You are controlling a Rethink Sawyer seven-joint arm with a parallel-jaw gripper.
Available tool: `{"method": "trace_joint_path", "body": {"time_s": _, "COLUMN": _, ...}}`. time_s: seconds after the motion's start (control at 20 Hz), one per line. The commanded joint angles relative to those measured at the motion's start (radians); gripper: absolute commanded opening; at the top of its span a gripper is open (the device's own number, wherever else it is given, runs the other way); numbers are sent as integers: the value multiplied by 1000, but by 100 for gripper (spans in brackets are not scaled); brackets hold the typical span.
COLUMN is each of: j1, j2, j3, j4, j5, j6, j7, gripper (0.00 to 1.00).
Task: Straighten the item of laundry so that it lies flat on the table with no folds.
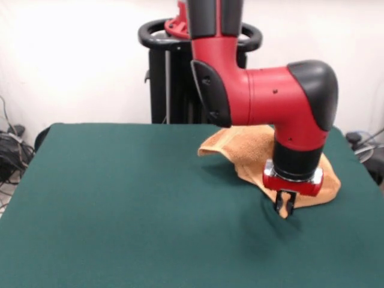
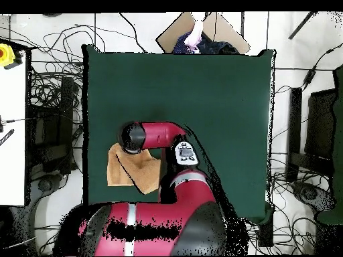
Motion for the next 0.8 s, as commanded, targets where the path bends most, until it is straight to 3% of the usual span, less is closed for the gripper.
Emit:
{"method": "trace_joint_path", "body": {"time_s": 0.05, "j1": -155, "j2": 67, "j3": 21, "j4": -115, "j5": -174, "j6": -106, "j7": -191, "gripper": 0}}
{"method": "trace_joint_path", "body": {"time_s": 0.3, "j1": -201, "j2": 20, "j3": 44, "j4": -74, "j5": -252, "j6": -85, "j7": -176, "gripper": 0}}
{"method": "trace_joint_path", "body": {"time_s": 0.8, "j1": -328, "j2": -104, "j3": 160, "j4": 11, "j5": -319, "j6": 94, "j7": -247, "gripper": 0}}
